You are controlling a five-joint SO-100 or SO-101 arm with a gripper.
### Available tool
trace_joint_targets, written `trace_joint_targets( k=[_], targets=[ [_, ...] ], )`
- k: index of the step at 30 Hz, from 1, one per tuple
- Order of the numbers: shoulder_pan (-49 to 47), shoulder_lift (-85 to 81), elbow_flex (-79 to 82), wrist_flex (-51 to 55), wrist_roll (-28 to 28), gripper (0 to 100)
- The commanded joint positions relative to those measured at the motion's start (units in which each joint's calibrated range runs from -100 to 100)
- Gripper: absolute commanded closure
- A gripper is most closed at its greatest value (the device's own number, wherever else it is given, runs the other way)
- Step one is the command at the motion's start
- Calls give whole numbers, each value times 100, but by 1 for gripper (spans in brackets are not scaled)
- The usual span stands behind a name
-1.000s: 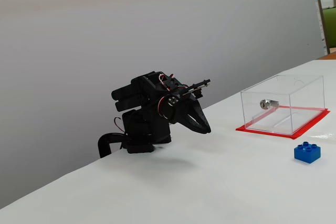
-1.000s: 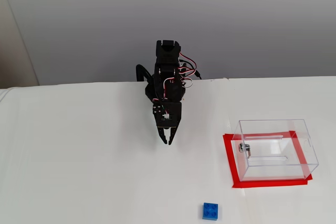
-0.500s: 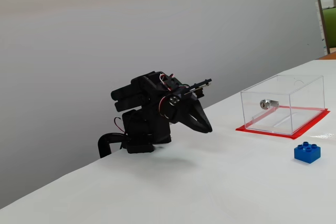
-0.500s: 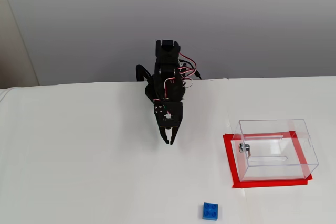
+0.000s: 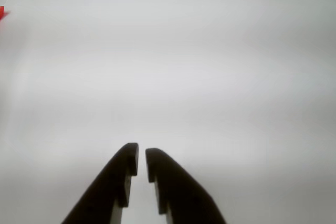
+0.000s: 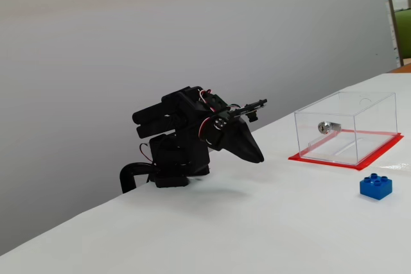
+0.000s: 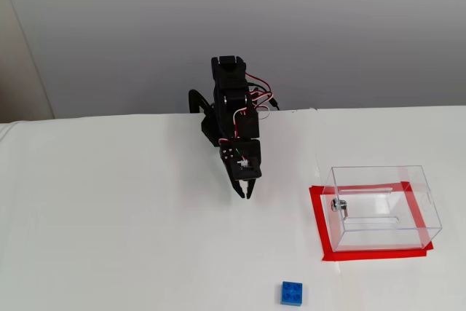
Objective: Pick the blue lego brick and place it into the transparent box
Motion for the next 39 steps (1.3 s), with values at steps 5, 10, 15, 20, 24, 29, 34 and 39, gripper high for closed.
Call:
trace_joint_targets(
  k=[5,10,15,20,24,29,34,39],
  targets=[
    [-19,26,-1115,620,12,98],
    [-34,68,-1522,637,-45,98],
    [-42,1035,-2372,637,-275,98],
    [-197,2300,-3638,637,-265,98],
    [-197,2843,-4361,637,-280,98],
    [-263,3293,-5066,637,-301,98],
    [-500,4022,-5907,637,-301,98],
    [-700,4922,-6829,637,-301,98]
  ],
)
